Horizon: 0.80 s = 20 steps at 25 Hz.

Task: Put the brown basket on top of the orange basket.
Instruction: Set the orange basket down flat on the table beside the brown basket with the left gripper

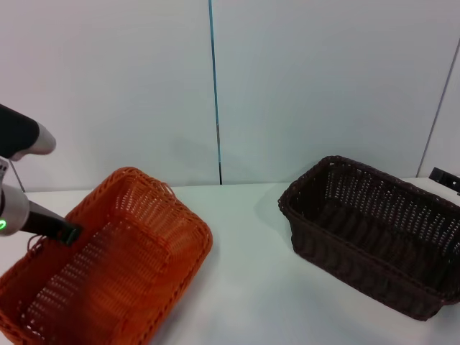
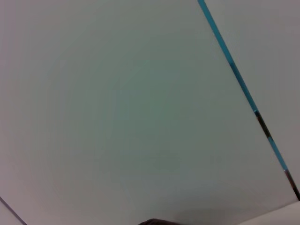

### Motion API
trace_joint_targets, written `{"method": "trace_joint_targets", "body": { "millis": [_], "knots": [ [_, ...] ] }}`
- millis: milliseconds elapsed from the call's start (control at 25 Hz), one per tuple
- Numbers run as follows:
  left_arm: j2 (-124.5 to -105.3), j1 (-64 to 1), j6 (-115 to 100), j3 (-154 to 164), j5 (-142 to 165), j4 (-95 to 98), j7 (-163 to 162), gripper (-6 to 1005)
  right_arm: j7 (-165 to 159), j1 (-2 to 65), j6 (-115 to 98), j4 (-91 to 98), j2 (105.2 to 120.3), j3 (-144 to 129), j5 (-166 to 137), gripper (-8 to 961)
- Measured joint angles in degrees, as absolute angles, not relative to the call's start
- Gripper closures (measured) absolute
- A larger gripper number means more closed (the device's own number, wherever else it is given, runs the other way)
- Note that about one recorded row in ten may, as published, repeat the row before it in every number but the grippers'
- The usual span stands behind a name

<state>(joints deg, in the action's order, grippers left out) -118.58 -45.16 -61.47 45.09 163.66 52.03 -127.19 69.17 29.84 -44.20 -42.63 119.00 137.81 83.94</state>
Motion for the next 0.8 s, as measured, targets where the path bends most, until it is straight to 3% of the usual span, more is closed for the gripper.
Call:
{"method": "trace_joint_targets", "body": {
  "millis": [800],
  "knots": [
    [-118.52,-44.6,-67.5,45.1,163.6,62.1,-127.4,837,69.2,30.0,-44.5,-42.6,119.0,137.7,83.9,165]
  ]
}}
